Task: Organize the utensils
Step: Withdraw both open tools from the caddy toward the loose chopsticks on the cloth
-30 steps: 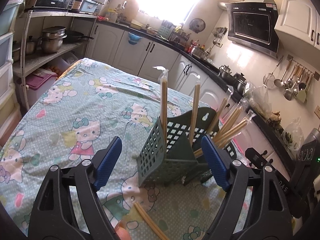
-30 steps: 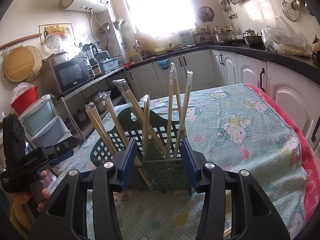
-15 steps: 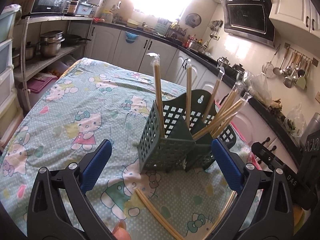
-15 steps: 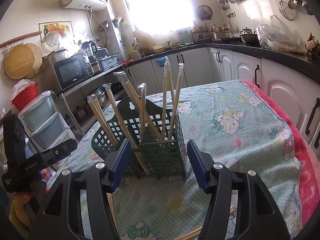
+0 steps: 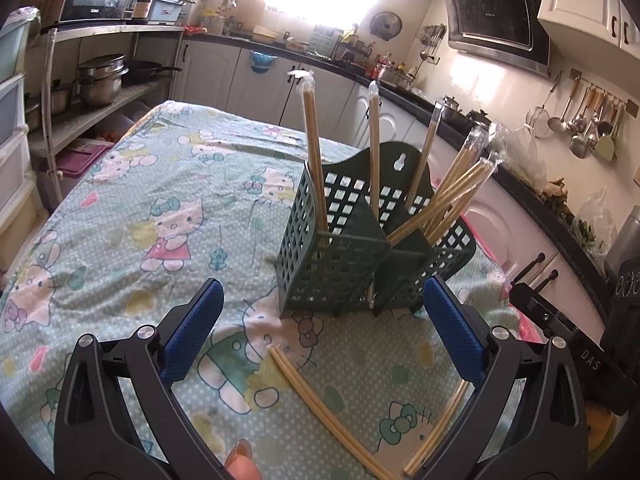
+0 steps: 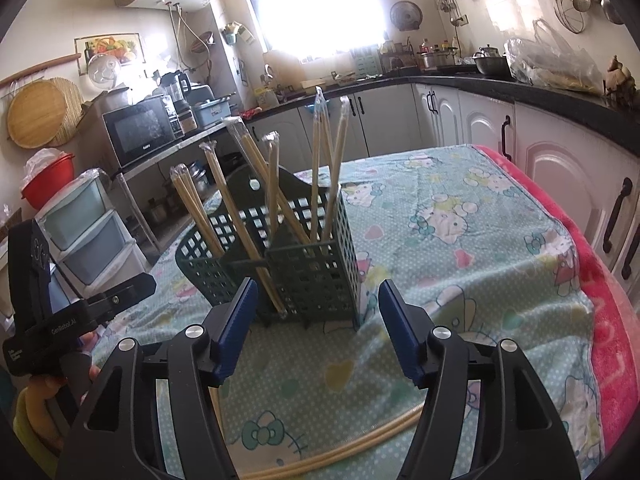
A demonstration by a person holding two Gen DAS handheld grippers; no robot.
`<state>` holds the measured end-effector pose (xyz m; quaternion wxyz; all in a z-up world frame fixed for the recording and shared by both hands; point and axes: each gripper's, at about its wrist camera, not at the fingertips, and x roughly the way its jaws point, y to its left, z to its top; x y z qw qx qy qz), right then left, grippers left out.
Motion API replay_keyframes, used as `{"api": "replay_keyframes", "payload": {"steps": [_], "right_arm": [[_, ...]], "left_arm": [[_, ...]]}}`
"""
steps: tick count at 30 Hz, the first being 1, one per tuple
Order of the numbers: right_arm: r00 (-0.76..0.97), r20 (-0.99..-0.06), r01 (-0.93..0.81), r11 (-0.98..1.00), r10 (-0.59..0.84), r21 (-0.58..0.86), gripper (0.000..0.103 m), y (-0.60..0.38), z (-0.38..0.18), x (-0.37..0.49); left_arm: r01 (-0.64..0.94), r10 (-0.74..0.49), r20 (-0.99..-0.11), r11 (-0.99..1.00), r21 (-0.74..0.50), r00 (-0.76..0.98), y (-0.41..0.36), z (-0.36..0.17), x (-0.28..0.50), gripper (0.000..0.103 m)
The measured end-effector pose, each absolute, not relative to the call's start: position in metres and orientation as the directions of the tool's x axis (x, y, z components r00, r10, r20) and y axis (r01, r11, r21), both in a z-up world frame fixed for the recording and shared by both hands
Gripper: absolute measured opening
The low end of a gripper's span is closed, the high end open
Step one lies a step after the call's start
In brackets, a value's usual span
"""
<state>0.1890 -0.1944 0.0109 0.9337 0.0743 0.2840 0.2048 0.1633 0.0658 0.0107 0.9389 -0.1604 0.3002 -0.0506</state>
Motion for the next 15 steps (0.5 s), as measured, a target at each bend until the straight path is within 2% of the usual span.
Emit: {"api": "replay_keyframes", "payload": {"steps": [15], "right_arm": [[0.724,-0.561,-0.309,0.916,0.401,0.256,0.064,-0.209,-0.014,0.183]], "left_arm": [[0.01,-0.227,-0.63,0.945,-0.327,0.743,0.051,-0.023,0.16,0.092]]}}
